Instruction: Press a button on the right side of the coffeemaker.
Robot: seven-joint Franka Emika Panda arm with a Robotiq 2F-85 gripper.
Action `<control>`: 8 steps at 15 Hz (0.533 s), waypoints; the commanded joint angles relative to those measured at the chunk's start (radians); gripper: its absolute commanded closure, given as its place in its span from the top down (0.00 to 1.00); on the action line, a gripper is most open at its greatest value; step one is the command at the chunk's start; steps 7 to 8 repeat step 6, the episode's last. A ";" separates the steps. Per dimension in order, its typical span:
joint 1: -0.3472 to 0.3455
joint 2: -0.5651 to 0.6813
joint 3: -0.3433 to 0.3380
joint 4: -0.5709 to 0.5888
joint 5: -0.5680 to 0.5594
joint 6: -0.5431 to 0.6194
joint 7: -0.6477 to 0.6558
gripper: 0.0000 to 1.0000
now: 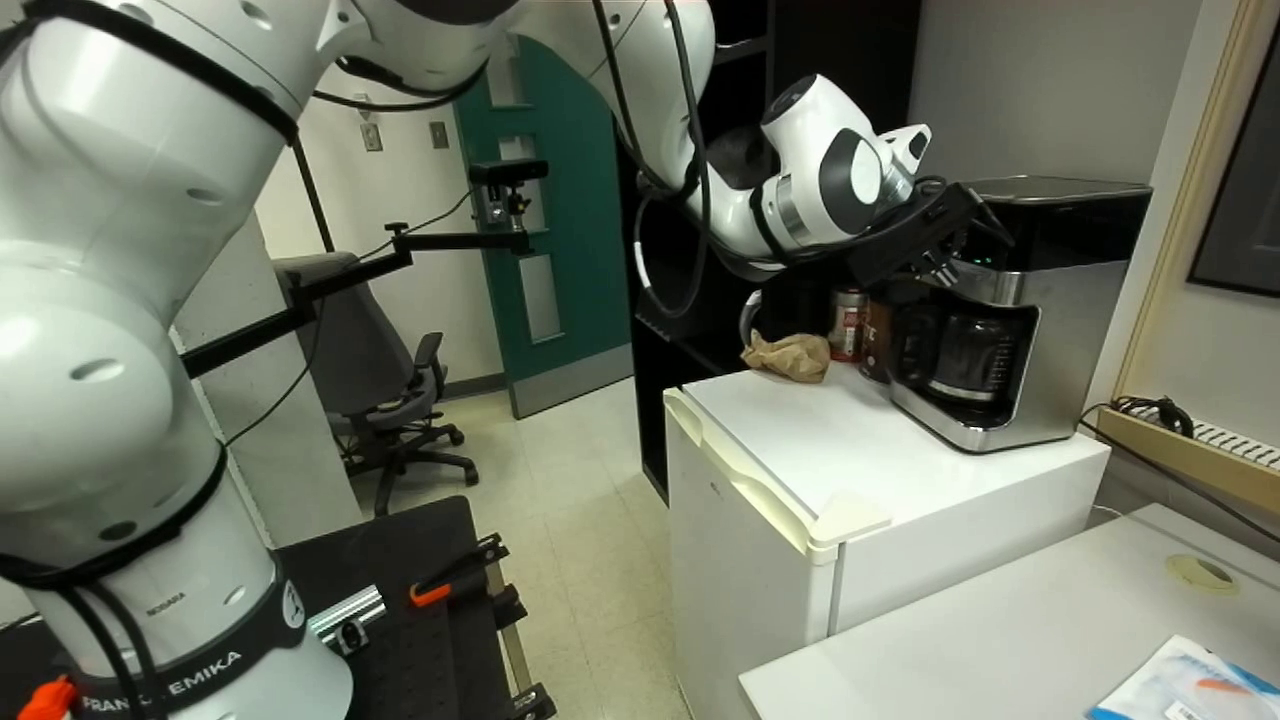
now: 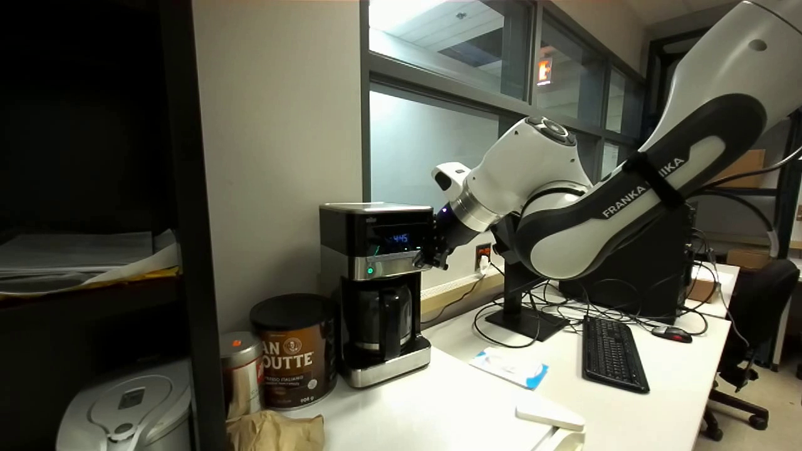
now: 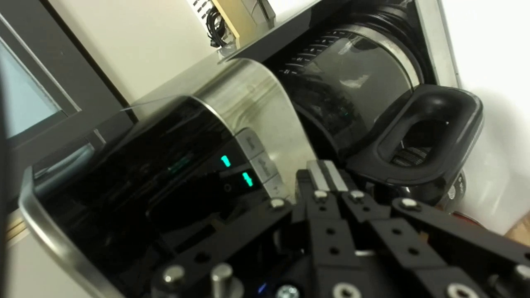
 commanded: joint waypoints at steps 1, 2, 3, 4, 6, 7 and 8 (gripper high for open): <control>0.018 -0.097 0.005 -0.136 -0.014 0.030 -0.004 0.00; 0.012 -0.116 0.020 -0.160 -0.013 0.033 -0.011 0.00; 0.015 -0.130 0.019 -0.178 -0.013 0.037 -0.008 0.00; 0.012 -0.148 0.028 -0.200 -0.013 0.043 -0.011 0.00; 0.008 -0.177 0.039 -0.237 -0.012 0.055 -0.014 0.00; 0.008 -0.177 0.039 -0.237 -0.012 0.055 -0.014 0.00; 0.008 -0.177 0.039 -0.237 -0.012 0.055 -0.014 0.00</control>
